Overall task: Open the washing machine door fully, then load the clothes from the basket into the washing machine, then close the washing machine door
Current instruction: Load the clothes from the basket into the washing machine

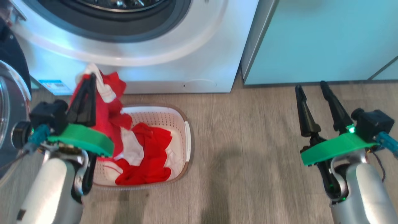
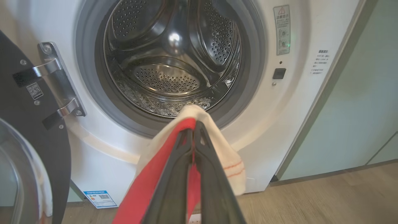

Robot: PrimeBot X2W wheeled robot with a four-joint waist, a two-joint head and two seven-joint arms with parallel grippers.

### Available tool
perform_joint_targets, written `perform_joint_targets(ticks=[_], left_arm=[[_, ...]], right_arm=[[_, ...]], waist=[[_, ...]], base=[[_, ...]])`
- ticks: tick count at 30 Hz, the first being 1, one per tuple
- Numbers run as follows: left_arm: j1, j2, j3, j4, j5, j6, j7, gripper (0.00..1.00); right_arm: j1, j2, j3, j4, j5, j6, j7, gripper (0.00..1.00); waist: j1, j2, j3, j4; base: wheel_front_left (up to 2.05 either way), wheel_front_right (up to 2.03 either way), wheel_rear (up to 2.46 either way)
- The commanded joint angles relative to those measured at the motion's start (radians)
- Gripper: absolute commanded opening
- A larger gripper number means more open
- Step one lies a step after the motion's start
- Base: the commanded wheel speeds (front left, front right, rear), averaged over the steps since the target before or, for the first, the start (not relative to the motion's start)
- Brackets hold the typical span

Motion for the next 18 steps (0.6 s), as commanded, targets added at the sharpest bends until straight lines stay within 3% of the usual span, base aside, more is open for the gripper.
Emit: perform_joint_targets(ticks=[1, 7, 18], left_arm=[[0.004, 0.038, 0.037, -0.067, 0.008, 0.014, 0.014, 0.00], [0.084, 0.045, 0.038, -0.144, 0.008, 0.048, 0.050, 0.00], [0.155, 0.055, 0.038, -0.184, -0.005, 0.065, 0.076, 0.00]], right_arm=[[0.012, 0.005, 0.019, -0.040, -0.009, 0.000, 0.006, 1.00], [0.056, 0.005, 0.020, -0.049, -0.009, 0.000, 0.020, 1.00], [0.096, 0.005, 0.020, -0.065, -0.005, 0.000, 0.039, 1.00]], waist=[[0.0001, -0.0001, -0.040, -0.007], [0.0001, -0.0001, -0.092, -0.011], [0.0001, -0.0001, -0.129, -0.013]], base=[[0.00, 0.00, 0.00], [0.00, 0.00, 0.00], [0.00, 0.00, 0.00]])
